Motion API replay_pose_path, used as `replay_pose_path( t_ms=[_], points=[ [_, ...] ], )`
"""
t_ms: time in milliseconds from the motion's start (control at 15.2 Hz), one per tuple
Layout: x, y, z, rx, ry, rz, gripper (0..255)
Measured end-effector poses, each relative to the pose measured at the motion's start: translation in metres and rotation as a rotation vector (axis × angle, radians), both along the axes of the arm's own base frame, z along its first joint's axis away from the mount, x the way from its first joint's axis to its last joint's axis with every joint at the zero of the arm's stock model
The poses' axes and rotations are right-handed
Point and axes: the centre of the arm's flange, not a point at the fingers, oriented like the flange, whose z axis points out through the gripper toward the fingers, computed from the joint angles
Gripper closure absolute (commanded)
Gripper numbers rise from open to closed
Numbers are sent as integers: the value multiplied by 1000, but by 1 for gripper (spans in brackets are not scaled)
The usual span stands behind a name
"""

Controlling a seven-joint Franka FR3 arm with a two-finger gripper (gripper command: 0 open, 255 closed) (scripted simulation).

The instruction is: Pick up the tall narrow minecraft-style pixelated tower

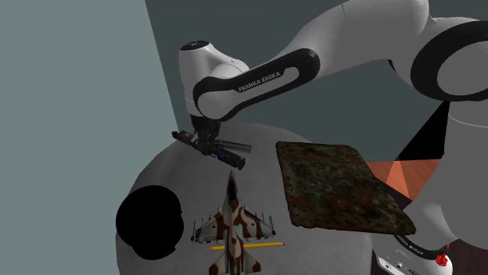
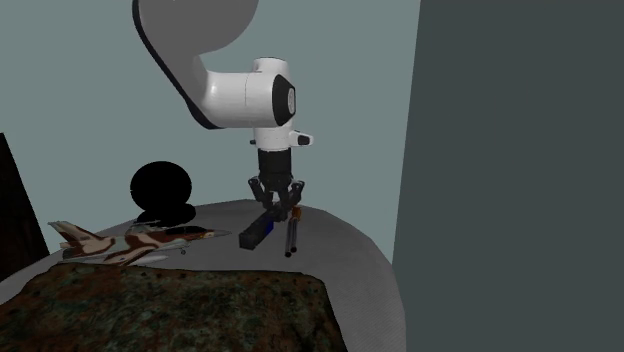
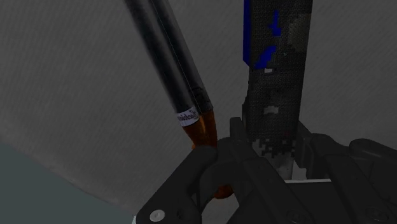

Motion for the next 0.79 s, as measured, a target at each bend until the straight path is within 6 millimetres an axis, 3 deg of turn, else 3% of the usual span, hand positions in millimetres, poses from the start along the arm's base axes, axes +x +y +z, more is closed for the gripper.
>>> replay_pose_path(
  t_ms=[792],
  points=[
    [0,0,61,0,0,0,255]
  ],
)
